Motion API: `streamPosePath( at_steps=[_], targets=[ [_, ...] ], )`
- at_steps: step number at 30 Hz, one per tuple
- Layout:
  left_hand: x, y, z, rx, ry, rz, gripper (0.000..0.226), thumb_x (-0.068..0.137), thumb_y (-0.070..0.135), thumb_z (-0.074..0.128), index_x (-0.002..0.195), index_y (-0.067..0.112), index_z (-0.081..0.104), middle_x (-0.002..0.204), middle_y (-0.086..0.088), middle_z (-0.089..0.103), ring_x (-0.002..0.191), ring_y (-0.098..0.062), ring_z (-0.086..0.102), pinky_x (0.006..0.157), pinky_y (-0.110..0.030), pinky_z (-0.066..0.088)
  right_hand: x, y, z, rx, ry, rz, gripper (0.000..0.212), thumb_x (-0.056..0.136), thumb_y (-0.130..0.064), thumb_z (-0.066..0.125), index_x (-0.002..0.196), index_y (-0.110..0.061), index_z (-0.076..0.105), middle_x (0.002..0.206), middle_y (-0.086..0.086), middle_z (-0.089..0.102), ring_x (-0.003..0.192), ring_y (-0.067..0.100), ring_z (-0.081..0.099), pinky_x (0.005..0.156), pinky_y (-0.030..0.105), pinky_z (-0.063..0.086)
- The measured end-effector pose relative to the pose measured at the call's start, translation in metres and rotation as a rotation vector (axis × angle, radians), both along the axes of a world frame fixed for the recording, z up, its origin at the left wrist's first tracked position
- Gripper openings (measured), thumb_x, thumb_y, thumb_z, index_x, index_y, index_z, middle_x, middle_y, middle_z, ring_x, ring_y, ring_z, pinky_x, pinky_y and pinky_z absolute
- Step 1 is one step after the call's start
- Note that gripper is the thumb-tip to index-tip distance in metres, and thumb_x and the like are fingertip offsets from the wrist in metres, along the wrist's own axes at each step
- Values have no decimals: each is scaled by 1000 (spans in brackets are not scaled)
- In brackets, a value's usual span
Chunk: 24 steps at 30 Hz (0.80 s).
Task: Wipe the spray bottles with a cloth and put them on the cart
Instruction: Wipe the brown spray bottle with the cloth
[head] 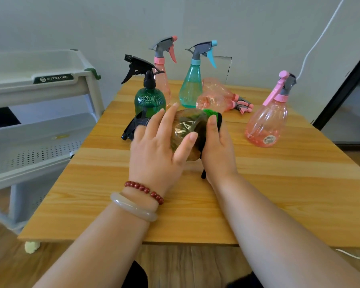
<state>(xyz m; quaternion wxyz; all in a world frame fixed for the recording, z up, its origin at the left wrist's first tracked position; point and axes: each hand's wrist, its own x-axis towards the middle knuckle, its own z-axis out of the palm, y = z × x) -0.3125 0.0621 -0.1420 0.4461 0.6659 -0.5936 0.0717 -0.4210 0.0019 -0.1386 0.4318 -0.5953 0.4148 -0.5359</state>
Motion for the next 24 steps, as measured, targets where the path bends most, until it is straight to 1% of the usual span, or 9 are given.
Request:
streamPosePath(
  at_steps=[3, 6, 9, 11, 14, 17, 20, 22, 24],
  targets=[
    [1, -3, 2, -78, -16, 42, 83, 91, 75, 15, 139, 20, 53, 134, 1, 59, 130, -27, 40, 104, -42, 28, 1, -1, 0, 23, 47, -21, 50, 101, -54, 31, 136, -28, 56, 126, -8, 65, 120, 9, 57, 106, 36, 45],
    [5, -5, 3, -157, 83, -104, 66, 95, 58, 32, 132, 10, 56, 138, -3, 56, 142, -23, 36, 115, -37, 27, 1, 0, 3, 12, 148, -7, 42, 106, -44, 29, 122, -25, 63, 107, -10, 68, 104, 10, 62, 93, 37, 51],
    [7, -2, 3, -168, 104, -166, 57, 99, 46, 30, 132, 7, 56, 122, 6, 56, 118, -15, 53, 98, -24, 37, 2, 1, 6, -39, 291, 20, 40, 106, -43, 28, 106, -23, 63, 91, -7, 65, 86, 21, 64, 79, 45, 55],
    [7, 1, 3, -114, 78, -138, 55, 99, 44, 28, 132, 11, 56, 117, 4, 62, 109, -19, 57, 96, -36, 43, 0, 1, 6, -12, 403, 53, 40, 107, -42, 27, 100, -20, 60, 86, 0, 63, 71, 25, 63, 59, 36, 56],
    [10, 3, 6, -13, 59, -106, 55, 97, 45, 27, 131, 15, 59, 111, -2, 66, 102, -24, 59, 92, -50, 47, -3, 2, 10, 73, 487, 85, 37, 107, -41, 28, 96, -20, 57, 84, 2, 60, 57, 22, 60, 34, 20, 40],
    [14, 3, 7, 41, 84, -74, 55, 95, 48, 25, 128, 20, 60, 107, 3, 66, 102, -21, 59, 93, -50, 46, -2, 2, 14, 111, 541, 85, 34, 106, -43, 30, 100, -22, 55, 85, -1, 60, 51, 19, 62, 32, 20, 40],
    [18, 1, 4, 67, 129, -40, 53, 93, 51, 25, 122, 26, 62, 106, 8, 66, 104, -17, 58, 94, -49, 46, -4, 1, 17, 54, 585, 43, 35, 105, -44, 32, 95, -20, 56, 80, -2, 59, 57, 19, 65, 44, 27, 49],
    [18, 0, 5, 83, 142, -35, 53, 92, 52, 25, 121, 27, 62, 105, 9, 66, 103, -16, 57, 94, -48, 46, -10, -1, 24, 42, 497, -17, 34, 105, -44, 35, 89, -22, 55, 80, -3, 59, 70, 21, 66, 55, 32, 53],
    [17, 0, 6, 98, 148, -39, 53, 93, 51, 24, 121, 27, 61, 104, 8, 65, 102, -16, 56, 93, -47, 46, -17, -5, 33, 125, 297, -11, 27, 104, -44, 38, 93, -26, 56, 89, -3, 63, 77, 15, 66, 54, 26, 53]
  ],
)
